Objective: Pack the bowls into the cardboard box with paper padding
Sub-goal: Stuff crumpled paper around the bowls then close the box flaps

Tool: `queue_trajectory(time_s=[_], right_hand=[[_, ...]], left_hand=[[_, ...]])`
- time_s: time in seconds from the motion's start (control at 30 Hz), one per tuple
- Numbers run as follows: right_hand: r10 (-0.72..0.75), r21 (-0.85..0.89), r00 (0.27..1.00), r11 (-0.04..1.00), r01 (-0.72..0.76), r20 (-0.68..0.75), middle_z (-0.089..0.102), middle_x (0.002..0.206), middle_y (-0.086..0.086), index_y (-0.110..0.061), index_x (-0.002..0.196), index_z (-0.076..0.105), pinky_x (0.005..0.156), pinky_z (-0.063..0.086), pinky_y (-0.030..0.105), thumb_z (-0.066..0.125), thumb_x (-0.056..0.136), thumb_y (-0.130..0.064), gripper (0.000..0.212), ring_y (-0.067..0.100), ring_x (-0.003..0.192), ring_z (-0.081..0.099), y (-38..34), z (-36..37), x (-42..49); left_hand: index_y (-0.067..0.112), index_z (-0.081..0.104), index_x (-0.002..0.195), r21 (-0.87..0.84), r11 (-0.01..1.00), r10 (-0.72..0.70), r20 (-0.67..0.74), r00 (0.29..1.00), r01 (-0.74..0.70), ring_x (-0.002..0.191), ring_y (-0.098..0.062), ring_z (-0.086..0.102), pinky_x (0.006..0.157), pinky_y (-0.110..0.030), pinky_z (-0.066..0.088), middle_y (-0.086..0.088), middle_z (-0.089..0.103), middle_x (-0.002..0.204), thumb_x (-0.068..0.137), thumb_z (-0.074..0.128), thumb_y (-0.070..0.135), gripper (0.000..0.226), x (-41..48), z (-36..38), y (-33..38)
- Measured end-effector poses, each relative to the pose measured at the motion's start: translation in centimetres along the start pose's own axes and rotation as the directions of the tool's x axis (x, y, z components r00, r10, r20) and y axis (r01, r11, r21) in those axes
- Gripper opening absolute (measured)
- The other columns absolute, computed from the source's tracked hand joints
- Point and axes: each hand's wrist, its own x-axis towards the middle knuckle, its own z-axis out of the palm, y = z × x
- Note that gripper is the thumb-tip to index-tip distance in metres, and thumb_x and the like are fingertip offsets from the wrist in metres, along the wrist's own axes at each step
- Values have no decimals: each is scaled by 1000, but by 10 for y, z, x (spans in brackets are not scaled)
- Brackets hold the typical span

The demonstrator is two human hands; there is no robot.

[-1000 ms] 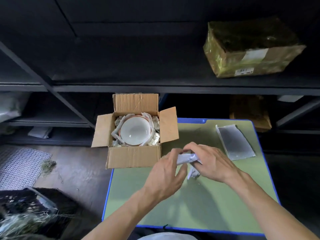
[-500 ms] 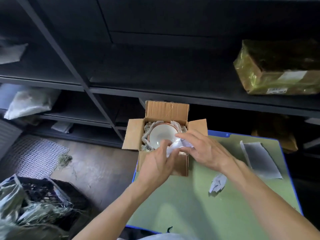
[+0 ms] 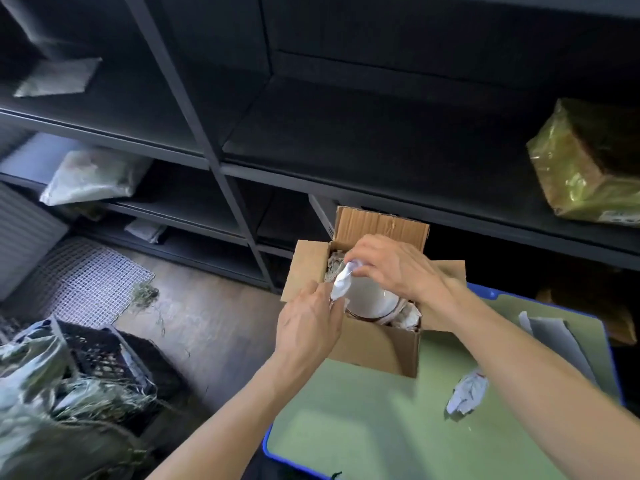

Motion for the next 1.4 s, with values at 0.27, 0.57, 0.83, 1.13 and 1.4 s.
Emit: queue_trajectory(time_s=[0.27,0.57,0.83,1.13,1.4], right_hand=[[-125,32,992,992,124,19,61,112,-11,-26,118,58,86,51,35,50,101,-30,19,12,105,55,-4,2,39],[-145,-44,989,988,146,42,60,103,-7,-23,105,65,80,53,38,57,98,-23,11,16,101,56,4,19,44],[-235,-151,971,962,227,-43,55,86,-4,-21,88,51,59,49,32,66,89,-9,19,17,80,52,-2,16,50],[-228,-160,958,966,201,-175,56,100,-3,-22,97,65,63,54,33,72,85,-6,21,19,92,54,2,36,43],[-241,-176,951,962,208,-194,54,109,-3,-26,107,71,54,44,25,66,84,1,37,19,103,51,12,32,26]], left_hand=[[26,46,119,-173,974,-150,-23,988,144,64,-21,53,58,-32,40,6,60,78,98,49,34,23,7,-1,-3],[18,53,109,202,978,-65,60,996,52,43,-20,54,39,-24,26,6,45,54,92,61,40,30,11,2,13],[22,47,114,120,989,-86,3,996,85,60,-23,50,52,-30,34,1,57,74,103,39,37,21,22,9,4],[20,54,107,144,978,-160,75,984,148,68,-28,53,58,-32,38,-2,65,81,99,42,21,14,23,11,12],[15,60,59,225,945,241,15,970,-239,68,-19,41,43,-34,41,1,50,76,69,73,-2,24,18,23,-9]])
